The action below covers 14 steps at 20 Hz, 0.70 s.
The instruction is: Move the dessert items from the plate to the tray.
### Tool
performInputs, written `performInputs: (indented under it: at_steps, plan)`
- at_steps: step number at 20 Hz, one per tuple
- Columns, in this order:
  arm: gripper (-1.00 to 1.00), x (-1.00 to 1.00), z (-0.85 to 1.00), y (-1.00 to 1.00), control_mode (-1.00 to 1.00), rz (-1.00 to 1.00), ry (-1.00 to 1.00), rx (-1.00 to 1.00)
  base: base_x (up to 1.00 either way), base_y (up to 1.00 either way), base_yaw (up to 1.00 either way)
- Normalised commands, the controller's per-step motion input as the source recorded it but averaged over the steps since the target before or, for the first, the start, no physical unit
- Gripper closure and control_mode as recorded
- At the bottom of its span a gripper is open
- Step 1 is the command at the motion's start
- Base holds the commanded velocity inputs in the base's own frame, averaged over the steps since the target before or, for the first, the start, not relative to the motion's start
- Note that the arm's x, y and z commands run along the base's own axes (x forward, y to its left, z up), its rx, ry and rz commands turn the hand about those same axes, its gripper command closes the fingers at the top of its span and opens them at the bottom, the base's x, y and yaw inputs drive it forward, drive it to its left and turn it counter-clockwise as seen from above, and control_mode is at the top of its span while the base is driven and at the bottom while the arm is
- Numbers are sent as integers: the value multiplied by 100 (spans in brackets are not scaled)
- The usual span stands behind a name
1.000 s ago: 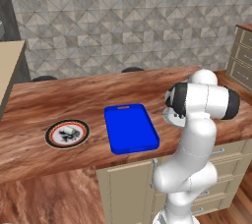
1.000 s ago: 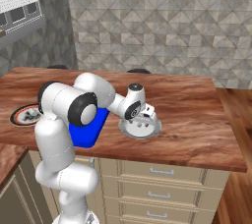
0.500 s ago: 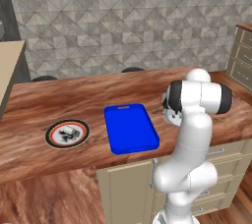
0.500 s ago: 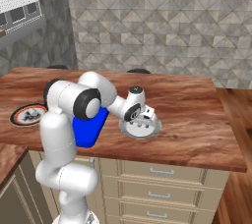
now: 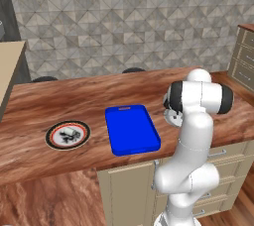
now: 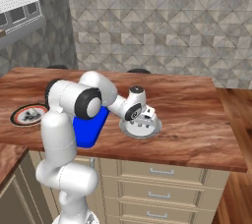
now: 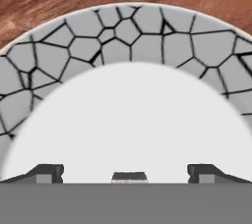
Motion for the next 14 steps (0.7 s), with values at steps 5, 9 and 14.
performInputs:
  at_steps: [5,9,14]
  plan:
    - [100,0,-10,0,-100,0,0,0,0,0,0]
    - [100,0,-8,0,-100,0,0,0,0,0,0]
    - [100,0,-7,0,-100,-1,0,0,0,0,0]
